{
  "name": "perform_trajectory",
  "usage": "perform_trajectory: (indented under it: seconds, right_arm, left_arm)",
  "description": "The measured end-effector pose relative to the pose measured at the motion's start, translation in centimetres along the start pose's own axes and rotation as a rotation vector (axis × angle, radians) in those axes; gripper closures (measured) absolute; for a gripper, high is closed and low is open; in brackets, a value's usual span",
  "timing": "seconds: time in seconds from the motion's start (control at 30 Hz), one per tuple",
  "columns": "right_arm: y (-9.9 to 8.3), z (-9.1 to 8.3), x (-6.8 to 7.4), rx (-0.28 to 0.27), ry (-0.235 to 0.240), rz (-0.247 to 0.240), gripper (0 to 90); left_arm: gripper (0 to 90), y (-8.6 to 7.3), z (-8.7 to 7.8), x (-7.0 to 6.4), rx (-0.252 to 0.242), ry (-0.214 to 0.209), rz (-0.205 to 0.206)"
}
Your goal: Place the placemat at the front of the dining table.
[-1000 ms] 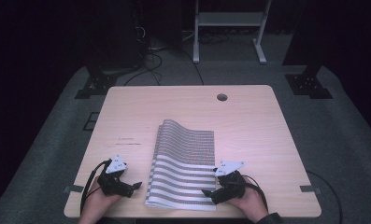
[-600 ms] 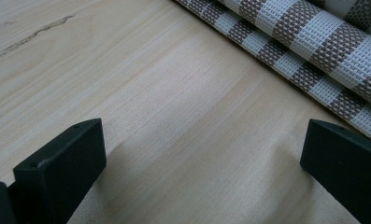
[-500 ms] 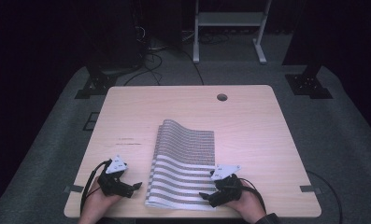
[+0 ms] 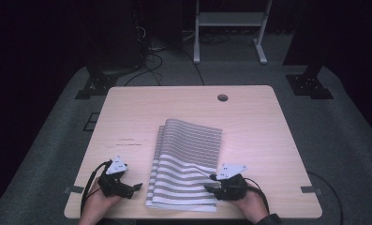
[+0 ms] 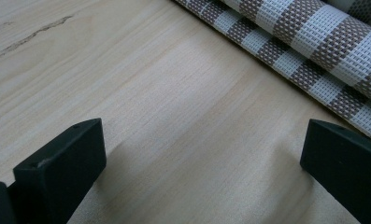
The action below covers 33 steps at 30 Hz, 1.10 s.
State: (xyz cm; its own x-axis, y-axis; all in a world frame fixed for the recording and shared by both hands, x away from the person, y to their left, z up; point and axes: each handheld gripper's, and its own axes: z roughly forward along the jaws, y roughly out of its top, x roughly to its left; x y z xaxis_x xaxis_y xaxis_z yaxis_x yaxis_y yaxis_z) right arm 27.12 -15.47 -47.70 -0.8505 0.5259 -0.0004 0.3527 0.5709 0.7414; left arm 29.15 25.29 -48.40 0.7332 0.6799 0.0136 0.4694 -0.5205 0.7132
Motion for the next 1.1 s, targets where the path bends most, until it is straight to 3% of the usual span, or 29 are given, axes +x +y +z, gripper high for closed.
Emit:
perform_trajectory:
  seconds: [0.13, 0.23, 0.53, 1.1]
  right_arm:
    - [0.2, -0.1, 0.3, 0.009, 0.004, -0.003, 79.0]
    - [0.3, -0.2, 0.3, 0.021, -0.011, -0.009, 83.6]
    - [0.4, -0.9, -0.6, 0.024, -0.034, 0.018, 85.2]
    - [0.3, -2.8, -2.3, -0.031, -0.084, 0.069, 85.3]
  left_arm:
    - [0.0, 0.0, 0.0, 0.0, 0.000, -0.002, 0.001]
    - [0.0, 0.0, 0.0, 0.0, 0.000, -0.003, 0.003]
    - [0.0, 0.0, 0.0, -0.1, 0.002, -0.005, 0.008]
    - [0.0, 0.0, 0.0, -0.1, 0.001, -0.011, 0.010]
